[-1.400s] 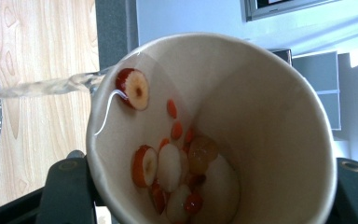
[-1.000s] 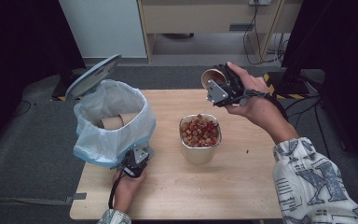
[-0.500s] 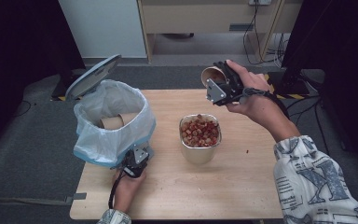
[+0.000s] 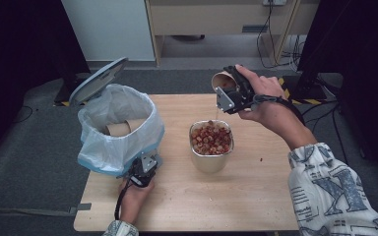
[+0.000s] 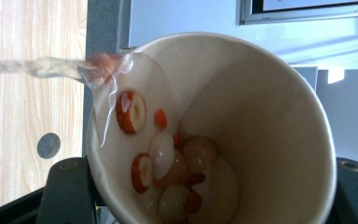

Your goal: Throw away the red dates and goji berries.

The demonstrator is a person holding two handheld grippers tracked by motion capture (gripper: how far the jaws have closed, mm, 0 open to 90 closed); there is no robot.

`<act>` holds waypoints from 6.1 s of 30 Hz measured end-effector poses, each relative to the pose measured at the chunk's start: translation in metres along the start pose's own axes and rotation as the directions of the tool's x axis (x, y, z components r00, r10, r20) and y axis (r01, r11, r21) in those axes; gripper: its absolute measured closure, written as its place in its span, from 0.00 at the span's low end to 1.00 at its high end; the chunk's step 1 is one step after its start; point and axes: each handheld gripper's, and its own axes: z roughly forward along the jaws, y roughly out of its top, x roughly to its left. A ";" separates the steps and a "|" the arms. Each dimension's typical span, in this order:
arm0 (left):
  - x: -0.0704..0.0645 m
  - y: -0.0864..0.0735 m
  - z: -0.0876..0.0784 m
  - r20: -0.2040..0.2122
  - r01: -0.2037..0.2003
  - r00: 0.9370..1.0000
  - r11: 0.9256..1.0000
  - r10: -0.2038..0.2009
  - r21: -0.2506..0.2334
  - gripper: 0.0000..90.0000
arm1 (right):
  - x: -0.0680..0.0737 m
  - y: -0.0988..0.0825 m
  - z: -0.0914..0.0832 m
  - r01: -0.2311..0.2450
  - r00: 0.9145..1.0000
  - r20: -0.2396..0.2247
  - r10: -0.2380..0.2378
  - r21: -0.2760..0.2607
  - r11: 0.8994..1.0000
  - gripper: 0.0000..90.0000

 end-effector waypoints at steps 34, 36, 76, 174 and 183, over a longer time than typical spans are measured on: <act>0.000 0.000 0.000 -0.001 -0.001 1.000 1.000 0.001 0.000 0.99 | -0.006 -0.001 -0.005 0.004 1.000 0.022 -0.004 -0.014 1.000 0.36; 0.000 0.000 0.000 -0.001 0.000 1.000 1.000 0.000 -0.001 0.99 | -0.006 -0.002 -0.005 -0.001 1.000 0.022 0.001 -0.018 1.000 0.36; 0.000 0.000 0.000 0.000 0.001 1.000 1.000 -0.001 -0.003 0.99 | -0.003 0.008 -0.010 0.151 0.984 0.100 -0.150 -0.002 0.989 0.39; 0.000 0.000 0.000 0.001 0.001 1.000 1.000 -0.001 -0.002 0.99 | 0.041 0.021 0.001 0.438 0.893 0.081 -0.442 0.061 0.897 0.39; 0.000 0.000 0.000 -0.003 -0.001 1.000 1.000 0.001 -0.001 0.99 | 0.030 0.021 -0.004 0.404 0.903 0.124 -0.412 0.084 0.911 0.39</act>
